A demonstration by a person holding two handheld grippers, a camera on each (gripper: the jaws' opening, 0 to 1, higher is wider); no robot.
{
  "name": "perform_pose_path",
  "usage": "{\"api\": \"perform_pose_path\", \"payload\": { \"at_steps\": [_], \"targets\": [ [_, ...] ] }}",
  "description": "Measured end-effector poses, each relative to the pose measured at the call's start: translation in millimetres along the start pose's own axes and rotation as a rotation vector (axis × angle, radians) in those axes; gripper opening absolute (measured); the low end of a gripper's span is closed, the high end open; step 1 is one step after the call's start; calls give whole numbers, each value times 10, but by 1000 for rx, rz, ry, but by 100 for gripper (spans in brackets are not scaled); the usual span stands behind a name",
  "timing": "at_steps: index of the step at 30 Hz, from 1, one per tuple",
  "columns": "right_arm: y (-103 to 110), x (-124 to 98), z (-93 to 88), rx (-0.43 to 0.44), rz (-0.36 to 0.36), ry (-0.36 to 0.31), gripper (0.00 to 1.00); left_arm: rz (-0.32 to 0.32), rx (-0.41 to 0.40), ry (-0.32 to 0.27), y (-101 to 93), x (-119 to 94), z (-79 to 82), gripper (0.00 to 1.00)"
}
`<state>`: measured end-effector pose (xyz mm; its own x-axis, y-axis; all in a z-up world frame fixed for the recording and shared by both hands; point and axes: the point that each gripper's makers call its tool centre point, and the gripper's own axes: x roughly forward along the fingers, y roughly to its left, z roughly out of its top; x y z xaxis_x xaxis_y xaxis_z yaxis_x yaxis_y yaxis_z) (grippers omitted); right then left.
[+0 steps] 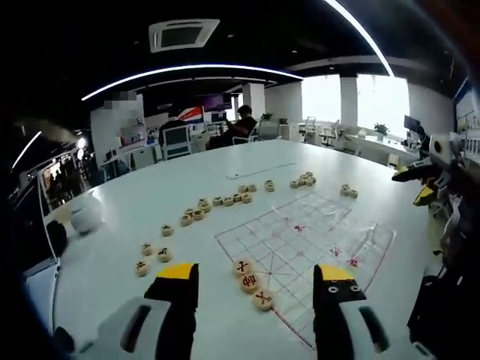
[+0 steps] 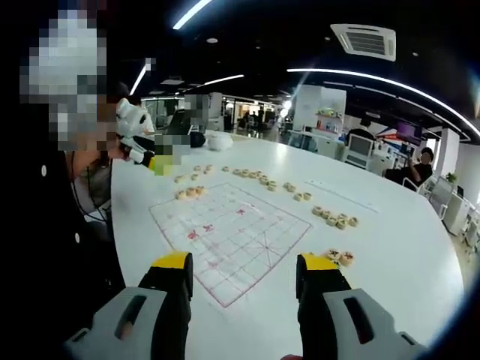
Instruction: Pick up the chess pieces one by one and place each piece onto its starting position on the chessboard, setting the pieces on their correct points until all the chess pieces are arranged in the starting layout
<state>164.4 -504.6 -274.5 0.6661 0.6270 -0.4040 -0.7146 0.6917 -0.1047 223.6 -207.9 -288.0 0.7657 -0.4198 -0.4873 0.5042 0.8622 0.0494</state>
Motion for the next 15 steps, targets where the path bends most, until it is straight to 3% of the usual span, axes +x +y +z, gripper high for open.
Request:
{"api": "perform_pose_path", "payload": {
  "at_steps": [4, 15],
  "targets": [
    [-38, -28, -18, 6, -11, 0, 56, -5, 28, -1, -55, 37, 58, 64],
    [-99, -50, -13, 7, -21, 4, 56, 56, 15, -10, 72, -15, 74, 65]
  ]
}}
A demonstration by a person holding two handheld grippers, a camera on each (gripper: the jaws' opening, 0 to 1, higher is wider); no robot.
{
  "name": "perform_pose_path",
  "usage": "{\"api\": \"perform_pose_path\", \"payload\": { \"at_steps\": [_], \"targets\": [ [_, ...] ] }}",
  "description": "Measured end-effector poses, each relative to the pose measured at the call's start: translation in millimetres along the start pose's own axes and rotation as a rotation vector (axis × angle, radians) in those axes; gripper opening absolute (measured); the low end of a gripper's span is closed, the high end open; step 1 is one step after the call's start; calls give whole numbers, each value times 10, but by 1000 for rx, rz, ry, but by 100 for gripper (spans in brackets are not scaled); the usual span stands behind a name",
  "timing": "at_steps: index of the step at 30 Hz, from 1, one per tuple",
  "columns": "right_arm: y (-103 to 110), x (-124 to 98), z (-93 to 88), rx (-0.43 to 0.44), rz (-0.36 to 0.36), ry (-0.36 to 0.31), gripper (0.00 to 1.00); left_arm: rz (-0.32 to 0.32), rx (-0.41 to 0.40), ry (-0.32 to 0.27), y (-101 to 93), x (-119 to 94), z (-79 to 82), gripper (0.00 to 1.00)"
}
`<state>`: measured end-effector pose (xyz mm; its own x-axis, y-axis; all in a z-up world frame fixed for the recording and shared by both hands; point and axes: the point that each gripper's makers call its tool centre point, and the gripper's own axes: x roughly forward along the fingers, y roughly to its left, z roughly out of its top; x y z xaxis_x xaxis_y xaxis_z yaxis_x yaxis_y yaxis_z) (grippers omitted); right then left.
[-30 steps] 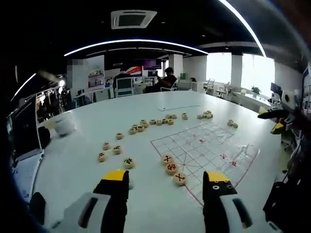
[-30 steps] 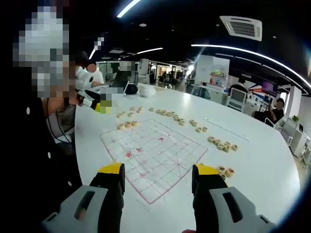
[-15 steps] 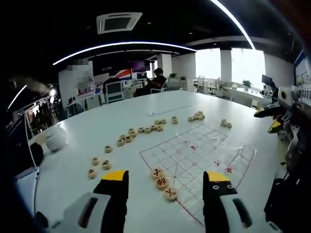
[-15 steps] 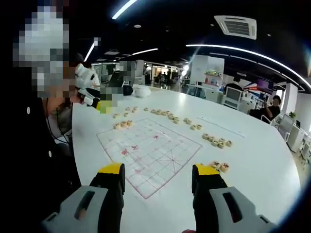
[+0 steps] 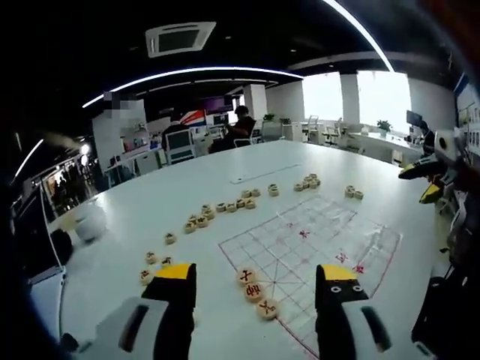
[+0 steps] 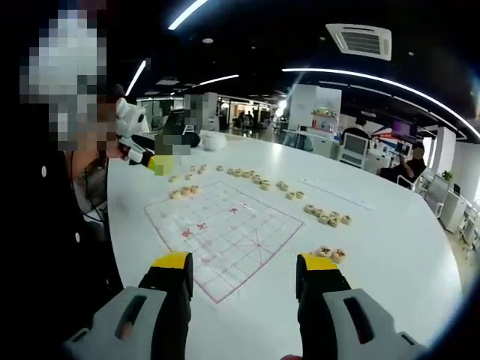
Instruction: Pick up the chess pieces one by one and place each piece onto its starting position on the chessboard, setting the pieces on their correct points until all the chess pieces are arranged in the starting layout
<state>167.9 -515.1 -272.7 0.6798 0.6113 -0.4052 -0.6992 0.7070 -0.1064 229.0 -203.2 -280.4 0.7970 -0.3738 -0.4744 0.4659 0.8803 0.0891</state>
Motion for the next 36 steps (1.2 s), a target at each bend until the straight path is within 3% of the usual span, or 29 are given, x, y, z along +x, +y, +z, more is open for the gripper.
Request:
{"api": "perform_pose_path", "payload": {
  "at_steps": [9, 23, 36],
  "targets": [
    [-32, 17, 7, -5, -5, 10, 56, -4, -24, 0, 14, -29, -41, 65],
    [-368, -80, 40, -51, -60, 54, 55, -23, -52, -16, 42, -43, -80, 65],
    [-341, -121, 50, -65, -63, 57, 56, -51, -45, -29, -12, 4, 8, 66]
  ]
}}
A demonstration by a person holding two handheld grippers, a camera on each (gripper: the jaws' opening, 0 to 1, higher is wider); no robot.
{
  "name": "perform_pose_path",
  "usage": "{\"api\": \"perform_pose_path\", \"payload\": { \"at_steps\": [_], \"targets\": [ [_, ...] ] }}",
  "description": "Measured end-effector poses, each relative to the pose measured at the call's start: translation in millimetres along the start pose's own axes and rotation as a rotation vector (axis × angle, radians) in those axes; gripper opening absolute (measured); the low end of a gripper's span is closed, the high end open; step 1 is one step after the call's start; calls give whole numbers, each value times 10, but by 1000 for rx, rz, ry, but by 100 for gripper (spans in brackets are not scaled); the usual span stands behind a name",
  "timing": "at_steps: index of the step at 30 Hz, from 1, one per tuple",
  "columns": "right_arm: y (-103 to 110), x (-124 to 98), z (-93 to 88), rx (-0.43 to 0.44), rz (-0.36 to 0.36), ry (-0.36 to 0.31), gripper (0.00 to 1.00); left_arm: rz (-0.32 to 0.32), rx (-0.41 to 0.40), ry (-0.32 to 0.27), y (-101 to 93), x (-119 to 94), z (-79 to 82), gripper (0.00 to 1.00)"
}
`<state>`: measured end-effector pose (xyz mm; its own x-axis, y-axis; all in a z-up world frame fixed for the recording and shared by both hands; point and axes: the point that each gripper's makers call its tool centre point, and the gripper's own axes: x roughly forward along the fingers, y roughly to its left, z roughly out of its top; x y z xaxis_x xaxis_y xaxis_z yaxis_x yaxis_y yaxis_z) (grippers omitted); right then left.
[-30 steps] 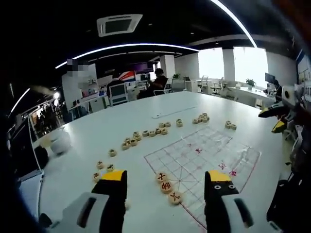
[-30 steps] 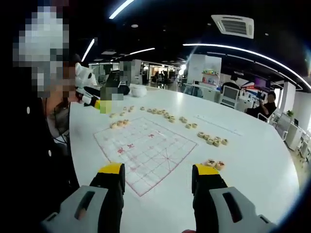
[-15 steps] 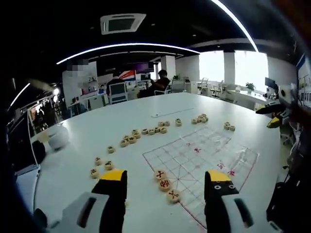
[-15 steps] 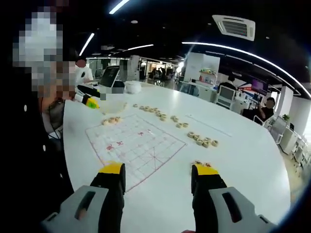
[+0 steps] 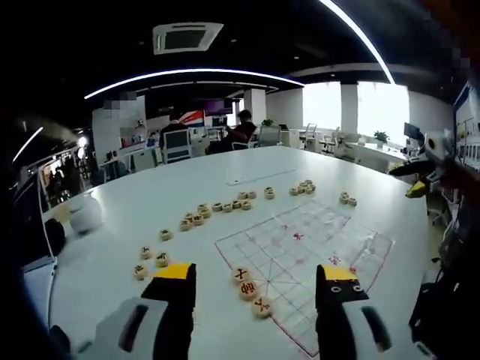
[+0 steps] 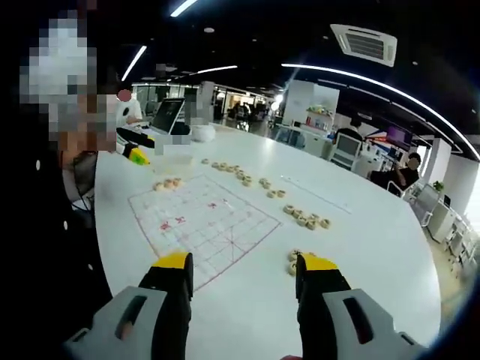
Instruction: Pick up the chess pieces one by one and place each piece onto its starting position on the chessboard, setting the pieces on their correct points until all the chess pieces are arranged in the starting layout
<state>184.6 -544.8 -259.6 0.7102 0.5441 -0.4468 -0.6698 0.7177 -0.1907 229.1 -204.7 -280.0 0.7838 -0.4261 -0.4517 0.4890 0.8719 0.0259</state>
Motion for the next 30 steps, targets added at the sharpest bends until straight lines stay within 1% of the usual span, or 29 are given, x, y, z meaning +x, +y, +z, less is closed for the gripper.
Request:
{"api": "perform_pose_path", "payload": {
  "at_steps": [3, 8, 9, 10, 14, 17, 19, 23, 24, 25, 27, 28, 29, 30],
  "targets": [
    [10, -33, -17, 2, -4, -1, 56, 2, 14, -8, 9, 38, 100, 67],
    [9, -98, -48, 11, -18, -4, 56, -19, 51, -19, 6, 147, 319, 66],
    [6, -112, -56, 14, -21, -5, 56, -22, 53, -19, 6, 155, 332, 66],
    [3, -125, -63, 16, -24, -6, 56, -31, 61, -25, 18, 203, 417, 66],
    [-9, -171, -92, 24, -35, -8, 56, -57, 76, -28, 9, 297, 551, 66],
    [-21, -203, -111, 33, -45, -12, 56, -96, 91, -25, -41, 420, 660, 66],
    [-25, -215, -124, 37, -49, -14, 56, -129, 79, -24, -75, 496, 706, 66],
    [-29, -234, -150, 45, -56, -16, 56, -167, 40, -17, -104, 680, 791, 66],
    [-32, -241, -166, 50, -59, -19, 56, -167, 56, 16, -113, 834, 785, 66],
    [-32, -244, -172, 52, -60, -20, 56, -170, 57, 30, -122, 891, 778, 66],
    [-30, -243, -182, 56, -61, -22, 56, -160, 19, 80, -121, 1067, 756, 65],
    [-32, -246, -190, 58, -62, -23, 56, -163, 26, 91, -135, 1164, 759, 65],
    [-37, -251, -195, 61, -64, -25, 56, -154, 21, 116, -147, 1274, 746, 65],
    [-42, -255, -201, 64, -65, -27, 56, -148, 18, 118, -154, 1361, 761, 65]
  ]
}}
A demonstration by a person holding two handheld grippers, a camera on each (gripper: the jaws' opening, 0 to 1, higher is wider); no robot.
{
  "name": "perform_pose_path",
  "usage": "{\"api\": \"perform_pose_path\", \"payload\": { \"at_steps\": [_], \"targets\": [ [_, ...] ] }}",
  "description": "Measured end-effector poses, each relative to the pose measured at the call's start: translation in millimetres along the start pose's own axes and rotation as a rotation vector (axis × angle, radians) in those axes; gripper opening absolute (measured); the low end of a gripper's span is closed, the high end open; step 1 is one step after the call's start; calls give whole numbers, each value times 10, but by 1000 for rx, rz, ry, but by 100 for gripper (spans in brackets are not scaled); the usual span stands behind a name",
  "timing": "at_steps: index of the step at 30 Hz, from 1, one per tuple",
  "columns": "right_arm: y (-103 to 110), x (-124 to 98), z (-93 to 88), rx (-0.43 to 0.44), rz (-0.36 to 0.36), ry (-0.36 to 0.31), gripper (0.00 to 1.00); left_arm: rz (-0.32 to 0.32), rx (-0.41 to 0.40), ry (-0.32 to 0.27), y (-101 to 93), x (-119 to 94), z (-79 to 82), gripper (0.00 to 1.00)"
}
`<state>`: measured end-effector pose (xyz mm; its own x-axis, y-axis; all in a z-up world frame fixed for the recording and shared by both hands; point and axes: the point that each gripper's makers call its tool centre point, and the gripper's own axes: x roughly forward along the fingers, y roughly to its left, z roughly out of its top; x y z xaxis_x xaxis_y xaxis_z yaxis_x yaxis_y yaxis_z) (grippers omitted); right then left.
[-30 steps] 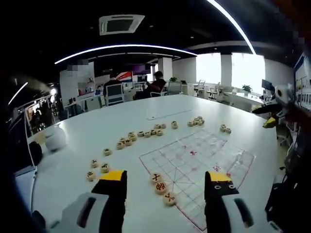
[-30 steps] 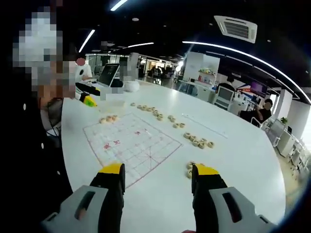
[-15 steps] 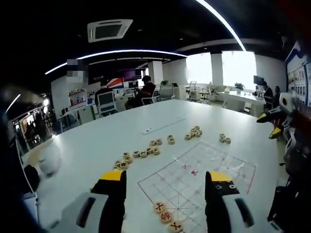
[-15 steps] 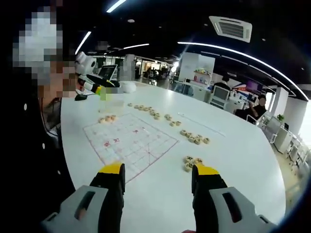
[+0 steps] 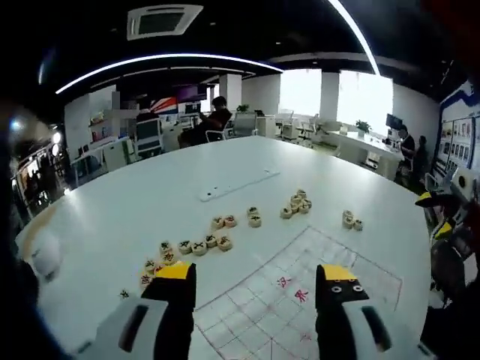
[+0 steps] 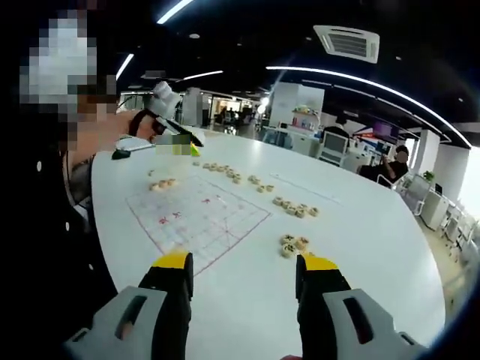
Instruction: Pick up the chess pieces one by one and place each piece onto its starting position on the chessboard, setting the pieces on their correct points until all the chess pieces are arranged in the starting layout
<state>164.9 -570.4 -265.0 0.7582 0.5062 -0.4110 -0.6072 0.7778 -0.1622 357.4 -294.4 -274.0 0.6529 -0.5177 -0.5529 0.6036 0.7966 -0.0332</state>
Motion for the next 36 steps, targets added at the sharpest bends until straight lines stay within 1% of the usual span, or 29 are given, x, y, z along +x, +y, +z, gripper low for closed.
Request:
{"api": "perform_pose_path", "payload": {
  "at_steps": [2, 4, 6, 7, 10, 14, 16, 18, 20, 23, 27, 31, 36],
  "targets": [
    [-17, -11, -17, 5, -4, -3, 56, 7, -10, 14, 1, 160, 23, 65],
    [-29, -16, -34, 10, -7, -6, 56, 29, -30, 28, 32, 306, 34, 64],
    [-42, -25, -53, 14, -10, -9, 56, 46, -48, 33, 54, 419, 72, 63],
    [-48, -29, -62, 17, -10, -10, 56, 50, -52, 35, 26, 464, 64, 63],
    [-71, -45, -94, 23, -13, -14, 56, 69, -77, 44, 64, 625, 58, 60],
    [-102, -69, -126, 31, -19, -20, 56, 96, -119, 70, 167, 814, -7, 54],
    [-111, -82, -141, 36, -21, -23, 56, 111, -141, 93, 210, 897, -66, 52],
    [-126, -95, -158, 40, -25, -24, 56, 127, -146, 103, 255, 977, -107, 49],
    [-140, -111, -173, 46, -29, -25, 56, 142, -145, 114, 293, 1032, -146, 45],
    [-159, -135, -189, 51, -37, -27, 56, 161, -149, 128, 323, 1118, -200, 42],
    [-175, -160, -210, 59, -44, -30, 56, 163, -142, 144, 298, 1184, -246, 42],
    [-185, -180, -237, 65, -49, -30, 56, 177, -132, 146, 313, 1215, -258, 37],
    [-191, -209, -251, 70, -56, -32, 55, 194, -128, 141, 339, 1261, -269, 34]
  ]
}}
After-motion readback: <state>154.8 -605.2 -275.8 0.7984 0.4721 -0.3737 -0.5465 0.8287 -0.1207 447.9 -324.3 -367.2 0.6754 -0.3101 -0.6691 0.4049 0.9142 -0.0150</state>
